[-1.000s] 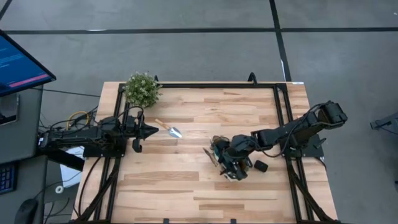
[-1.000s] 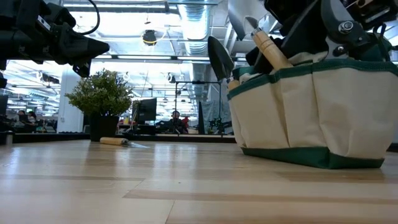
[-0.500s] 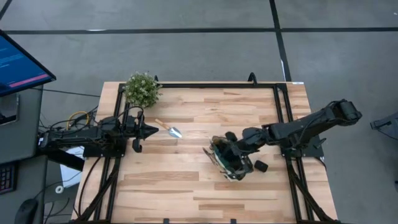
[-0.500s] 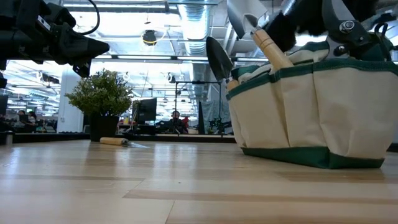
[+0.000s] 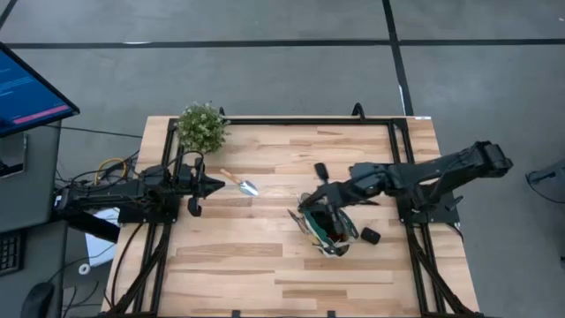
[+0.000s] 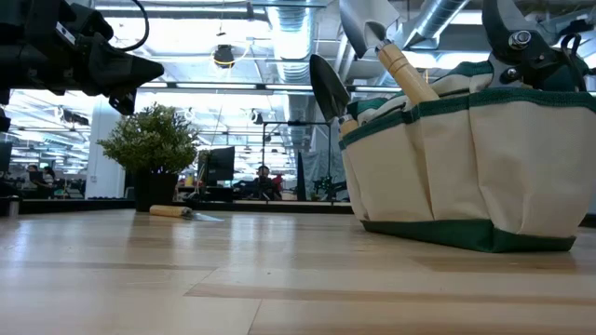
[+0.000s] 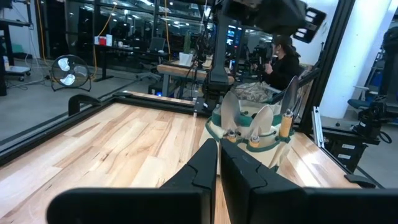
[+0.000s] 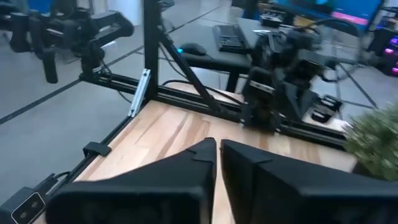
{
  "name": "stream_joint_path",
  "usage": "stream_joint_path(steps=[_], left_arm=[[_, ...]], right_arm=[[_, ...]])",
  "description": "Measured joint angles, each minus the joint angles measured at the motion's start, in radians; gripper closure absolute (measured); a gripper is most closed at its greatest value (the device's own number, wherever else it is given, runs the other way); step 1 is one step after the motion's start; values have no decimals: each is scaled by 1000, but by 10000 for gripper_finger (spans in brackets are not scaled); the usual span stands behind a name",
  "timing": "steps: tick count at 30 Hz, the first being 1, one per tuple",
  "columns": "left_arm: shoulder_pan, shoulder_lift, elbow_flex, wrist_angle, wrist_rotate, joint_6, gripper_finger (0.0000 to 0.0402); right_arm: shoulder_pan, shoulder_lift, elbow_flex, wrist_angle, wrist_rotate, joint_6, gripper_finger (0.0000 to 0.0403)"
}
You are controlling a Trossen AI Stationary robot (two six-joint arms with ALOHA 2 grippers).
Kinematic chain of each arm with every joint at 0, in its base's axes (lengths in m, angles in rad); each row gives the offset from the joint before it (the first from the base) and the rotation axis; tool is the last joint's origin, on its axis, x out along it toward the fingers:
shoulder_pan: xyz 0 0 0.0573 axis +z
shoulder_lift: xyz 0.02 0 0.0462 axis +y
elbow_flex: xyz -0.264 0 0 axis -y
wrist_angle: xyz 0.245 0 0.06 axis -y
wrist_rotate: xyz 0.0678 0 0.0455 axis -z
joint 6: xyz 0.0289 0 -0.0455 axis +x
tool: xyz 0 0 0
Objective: Pick & Place Garden tools in Gardening bag
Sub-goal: Put the brown trowel into the gardening bag
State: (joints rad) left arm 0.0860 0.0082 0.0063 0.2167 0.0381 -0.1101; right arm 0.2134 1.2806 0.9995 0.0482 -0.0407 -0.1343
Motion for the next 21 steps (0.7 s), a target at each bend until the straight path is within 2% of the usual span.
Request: stream_joint_path(steps=[9,21], left_arm=[[0,0,0,2,0,0,384],[0,0,0,10,0,0,384]], right_arm=[[0,223,196,-130,-119,-33,397],[-2,276,205,-280,-149,-33,402]])
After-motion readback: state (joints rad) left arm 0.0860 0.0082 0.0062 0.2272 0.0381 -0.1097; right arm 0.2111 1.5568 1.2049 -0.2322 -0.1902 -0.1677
